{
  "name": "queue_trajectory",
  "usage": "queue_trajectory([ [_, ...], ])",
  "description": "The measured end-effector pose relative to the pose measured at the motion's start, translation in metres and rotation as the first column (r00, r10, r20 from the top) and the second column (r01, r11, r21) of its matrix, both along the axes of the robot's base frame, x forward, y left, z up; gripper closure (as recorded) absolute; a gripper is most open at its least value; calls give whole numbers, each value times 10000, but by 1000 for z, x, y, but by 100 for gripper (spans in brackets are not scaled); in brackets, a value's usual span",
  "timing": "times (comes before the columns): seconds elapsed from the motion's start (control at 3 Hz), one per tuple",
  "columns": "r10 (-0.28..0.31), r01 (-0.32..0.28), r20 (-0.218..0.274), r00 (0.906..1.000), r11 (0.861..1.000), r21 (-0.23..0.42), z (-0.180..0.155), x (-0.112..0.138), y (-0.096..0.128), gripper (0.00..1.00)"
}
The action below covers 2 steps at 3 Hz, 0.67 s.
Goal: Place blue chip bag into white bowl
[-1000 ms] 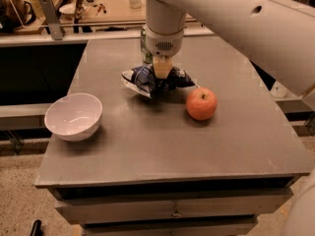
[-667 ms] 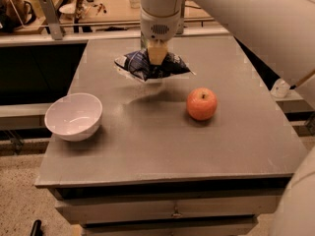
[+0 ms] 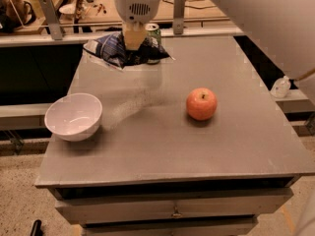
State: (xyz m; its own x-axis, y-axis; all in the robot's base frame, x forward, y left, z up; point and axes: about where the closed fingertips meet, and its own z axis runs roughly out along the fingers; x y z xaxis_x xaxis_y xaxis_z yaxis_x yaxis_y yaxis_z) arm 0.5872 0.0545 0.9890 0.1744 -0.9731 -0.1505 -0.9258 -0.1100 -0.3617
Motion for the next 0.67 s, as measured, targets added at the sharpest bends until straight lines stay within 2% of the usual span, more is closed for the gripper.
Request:
queue_trajectory([
  [0.33, 1091, -1093, 57, 9940, 9928, 490, 14, -28, 37, 100],
  [0.67, 2192, -2167, -200, 9755, 9723, 873, 16, -57, 73, 100],
])
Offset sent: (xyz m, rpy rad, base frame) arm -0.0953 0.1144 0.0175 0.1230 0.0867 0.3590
